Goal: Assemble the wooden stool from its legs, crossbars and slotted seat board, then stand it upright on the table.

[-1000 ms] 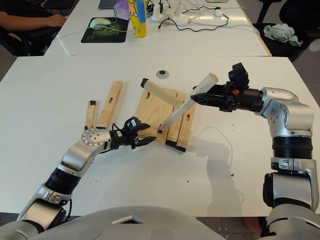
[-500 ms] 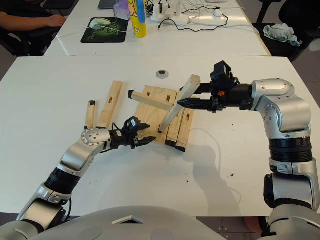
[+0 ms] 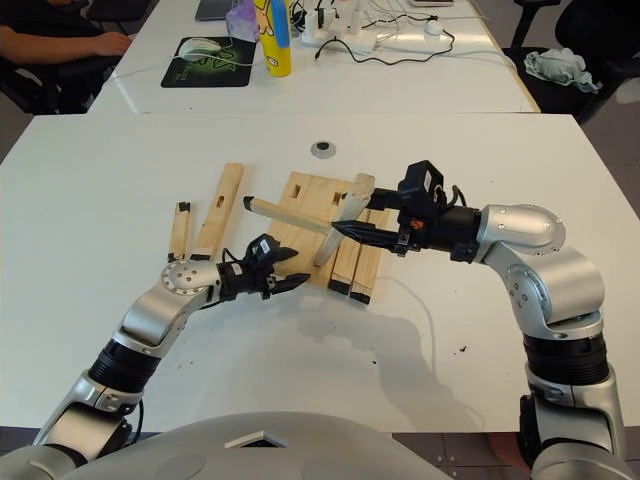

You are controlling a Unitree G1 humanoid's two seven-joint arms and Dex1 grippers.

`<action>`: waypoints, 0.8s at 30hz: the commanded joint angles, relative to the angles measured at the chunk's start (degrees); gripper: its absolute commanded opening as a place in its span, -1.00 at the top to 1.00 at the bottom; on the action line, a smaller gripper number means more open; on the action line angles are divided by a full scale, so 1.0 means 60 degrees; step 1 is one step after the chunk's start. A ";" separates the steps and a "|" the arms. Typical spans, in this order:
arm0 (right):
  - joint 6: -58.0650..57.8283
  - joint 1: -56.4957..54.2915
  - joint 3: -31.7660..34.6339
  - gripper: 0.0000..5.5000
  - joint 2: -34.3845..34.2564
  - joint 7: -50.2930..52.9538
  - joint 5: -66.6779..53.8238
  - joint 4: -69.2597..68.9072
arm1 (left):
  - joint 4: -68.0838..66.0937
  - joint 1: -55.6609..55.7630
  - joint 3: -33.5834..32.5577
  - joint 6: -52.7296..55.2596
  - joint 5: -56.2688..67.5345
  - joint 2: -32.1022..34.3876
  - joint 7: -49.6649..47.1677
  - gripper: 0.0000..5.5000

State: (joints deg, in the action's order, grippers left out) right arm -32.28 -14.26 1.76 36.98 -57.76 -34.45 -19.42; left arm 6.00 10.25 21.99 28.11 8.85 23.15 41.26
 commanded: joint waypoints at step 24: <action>0.1560 0.1006 -0.1220 0.25 -0.1000 0.0376 0.0679 0.2028 | -0.0943 -0.0195 0.0308 0.0581 -0.0318 0.0176 0.0136 -0.05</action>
State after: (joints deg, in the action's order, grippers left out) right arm -18.95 -12.00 -2.54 30.22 -56.98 -34.24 -11.12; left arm 3.74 12.00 21.94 28.03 8.81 22.91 41.80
